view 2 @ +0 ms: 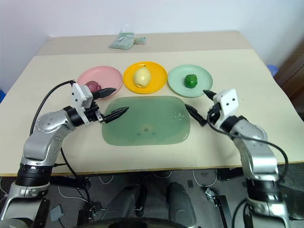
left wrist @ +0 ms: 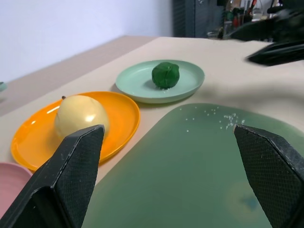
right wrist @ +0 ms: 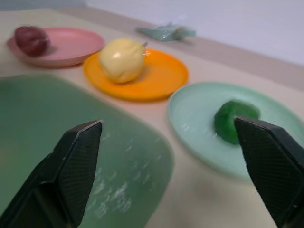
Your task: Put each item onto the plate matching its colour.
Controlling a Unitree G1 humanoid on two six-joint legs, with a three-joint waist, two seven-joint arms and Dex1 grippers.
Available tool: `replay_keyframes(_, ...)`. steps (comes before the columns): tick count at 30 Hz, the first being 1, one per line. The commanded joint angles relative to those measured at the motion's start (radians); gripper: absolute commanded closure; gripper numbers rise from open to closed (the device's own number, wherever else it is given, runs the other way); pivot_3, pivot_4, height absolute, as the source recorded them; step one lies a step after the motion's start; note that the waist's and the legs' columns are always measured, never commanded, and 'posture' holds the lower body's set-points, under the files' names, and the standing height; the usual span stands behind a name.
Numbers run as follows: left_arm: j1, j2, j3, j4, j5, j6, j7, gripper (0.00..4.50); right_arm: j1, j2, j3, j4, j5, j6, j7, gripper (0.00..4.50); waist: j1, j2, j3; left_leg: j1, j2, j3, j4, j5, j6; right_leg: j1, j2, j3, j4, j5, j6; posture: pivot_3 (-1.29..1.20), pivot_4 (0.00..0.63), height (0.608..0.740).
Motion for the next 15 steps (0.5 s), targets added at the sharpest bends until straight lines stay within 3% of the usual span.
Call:
replay_keyframes(1, 0.020, 0.011, 0.017, -0.036, -0.004, 0.006, 0.009, 0.00, 0.087, -0.032, -0.080, -0.169, 0.068, 0.068, -0.011, 0.01, 0.002, 0.000, 0.000, 0.000, 0.000, 0.000, 0.000, 0.000, 0.000, 0.000, 0.000, 0.000, 0.000, 0.000, 0.000, 0.00, 0.150, 0.740)
replay_keyframes(7, 0.064, 0.055, 0.023, -0.067, 0.002, 0.068, 0.028, 0.00, 0.249, -0.052, -0.138, -0.294, 0.096, 0.123, -0.016, 0.01, 0.020, 0.000, 0.000, 0.000, 0.000, 0.000, 0.001, 0.000, 0.000, 0.001, 0.000, 0.000, -0.001, 0.000, 0.000, 0.00, 0.150, 0.740)
replay_keyframes(15, 0.129, 0.057, 0.043, -0.071, -0.009, 0.026, 0.015, 0.00, 0.291, -0.062, -0.185, -0.343, 0.134, 0.162, -0.019, 0.01, 0.022, 0.000, 0.000, 0.000, 0.001, 0.000, 0.001, 0.000, 0.000, 0.002, 0.000, 0.000, -0.001, -0.001, -0.001, 0.00, 0.150, 0.740)
